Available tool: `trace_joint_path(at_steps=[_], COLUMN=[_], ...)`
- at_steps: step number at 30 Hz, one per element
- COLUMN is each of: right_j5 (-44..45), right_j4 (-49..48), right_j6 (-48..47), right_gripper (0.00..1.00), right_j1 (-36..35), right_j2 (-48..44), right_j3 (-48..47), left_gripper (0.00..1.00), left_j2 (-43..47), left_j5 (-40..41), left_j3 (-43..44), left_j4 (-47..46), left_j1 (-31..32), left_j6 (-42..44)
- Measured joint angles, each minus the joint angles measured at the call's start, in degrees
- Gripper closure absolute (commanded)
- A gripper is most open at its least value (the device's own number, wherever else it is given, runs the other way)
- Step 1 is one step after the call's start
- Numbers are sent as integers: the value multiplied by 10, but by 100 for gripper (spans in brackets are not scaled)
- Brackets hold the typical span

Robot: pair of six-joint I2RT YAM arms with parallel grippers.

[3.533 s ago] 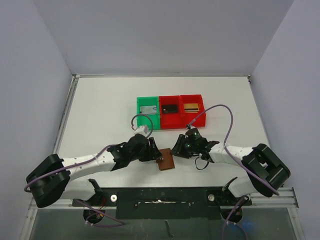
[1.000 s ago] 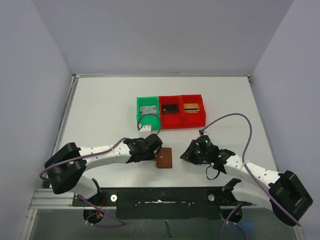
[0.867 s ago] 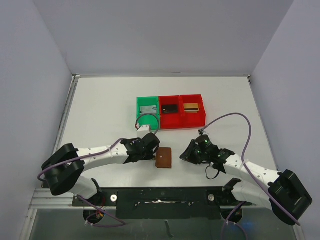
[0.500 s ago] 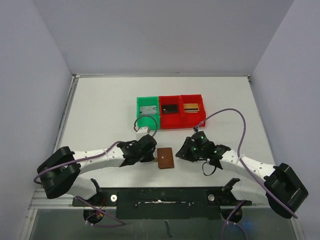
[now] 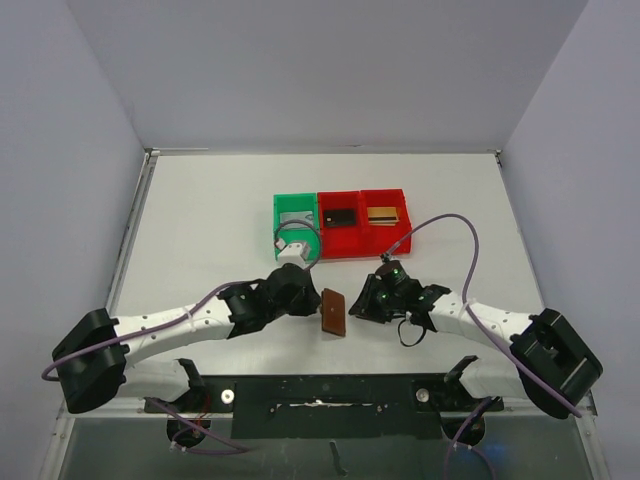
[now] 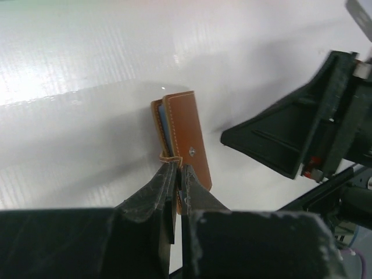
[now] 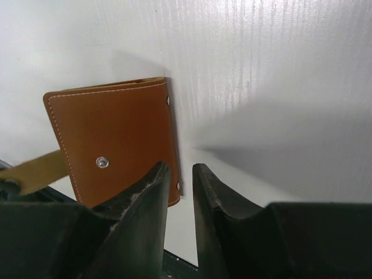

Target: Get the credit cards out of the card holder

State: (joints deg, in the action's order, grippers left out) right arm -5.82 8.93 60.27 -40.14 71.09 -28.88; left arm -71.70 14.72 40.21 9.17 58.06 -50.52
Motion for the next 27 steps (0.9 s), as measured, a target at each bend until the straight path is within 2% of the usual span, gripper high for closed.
trace_joint_path(at_steps=[6,10,20,27], right_j5=[2,13,84,85], right_j4=[-1,10,80,98], right_j6=[-2,-2,17,28], right_gripper=[81,80,75,72], right_j1=[7,13,39,46], right_j2=[8,0,-152,-186], right_j3=[0,0,40,57], left_gripper=[100,100,100,100], left_j2=[-29,-43,-56,-51], left_j5=[-7,-15,-15,0], left_j3=[46,57,59,47], left_j4=[-26,-53,-64,-63], left_j1=[50,67,67,67], left_j6=[34,47,62,45])
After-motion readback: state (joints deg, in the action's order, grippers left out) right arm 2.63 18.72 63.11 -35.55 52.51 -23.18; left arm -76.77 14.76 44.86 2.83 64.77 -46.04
